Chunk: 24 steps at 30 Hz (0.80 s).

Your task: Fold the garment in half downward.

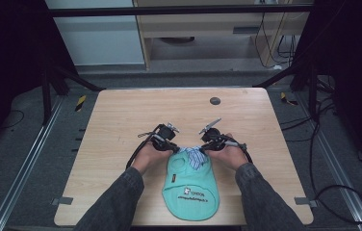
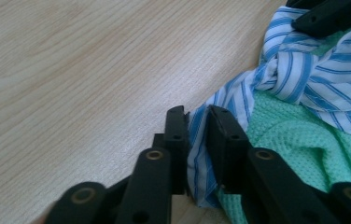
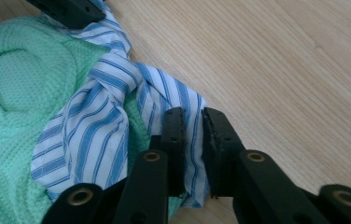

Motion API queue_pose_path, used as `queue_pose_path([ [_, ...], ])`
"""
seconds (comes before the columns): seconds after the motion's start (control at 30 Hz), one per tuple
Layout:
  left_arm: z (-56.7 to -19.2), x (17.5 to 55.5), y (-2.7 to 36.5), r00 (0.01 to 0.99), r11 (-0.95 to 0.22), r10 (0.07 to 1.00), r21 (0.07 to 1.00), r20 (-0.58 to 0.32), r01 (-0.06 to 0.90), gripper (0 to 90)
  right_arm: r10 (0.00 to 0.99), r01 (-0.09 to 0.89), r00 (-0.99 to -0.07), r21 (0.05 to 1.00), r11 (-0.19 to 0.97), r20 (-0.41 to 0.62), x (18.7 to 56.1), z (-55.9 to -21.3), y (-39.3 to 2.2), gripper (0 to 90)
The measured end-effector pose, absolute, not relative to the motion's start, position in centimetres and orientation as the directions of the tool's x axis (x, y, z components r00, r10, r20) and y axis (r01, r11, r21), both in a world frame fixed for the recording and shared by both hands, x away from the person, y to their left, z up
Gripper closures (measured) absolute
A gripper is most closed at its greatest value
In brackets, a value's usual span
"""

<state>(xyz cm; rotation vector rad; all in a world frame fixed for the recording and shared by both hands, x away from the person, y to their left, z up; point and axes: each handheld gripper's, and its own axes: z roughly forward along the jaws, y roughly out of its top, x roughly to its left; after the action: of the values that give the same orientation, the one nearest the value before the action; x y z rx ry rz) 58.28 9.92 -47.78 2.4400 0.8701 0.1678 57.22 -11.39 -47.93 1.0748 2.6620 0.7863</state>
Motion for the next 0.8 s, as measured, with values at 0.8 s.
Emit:
queue_pose_path([
  [0.8, -42.7, 56.7, 10.3, 0.816, -0.642, 0.577, 0.621, 0.006, 0.449, 86.4, 0.611, 0.463, -0.789, 0.592, 0.660, -0.065, 55.1, -41.6, -12.1, 82.9],
])
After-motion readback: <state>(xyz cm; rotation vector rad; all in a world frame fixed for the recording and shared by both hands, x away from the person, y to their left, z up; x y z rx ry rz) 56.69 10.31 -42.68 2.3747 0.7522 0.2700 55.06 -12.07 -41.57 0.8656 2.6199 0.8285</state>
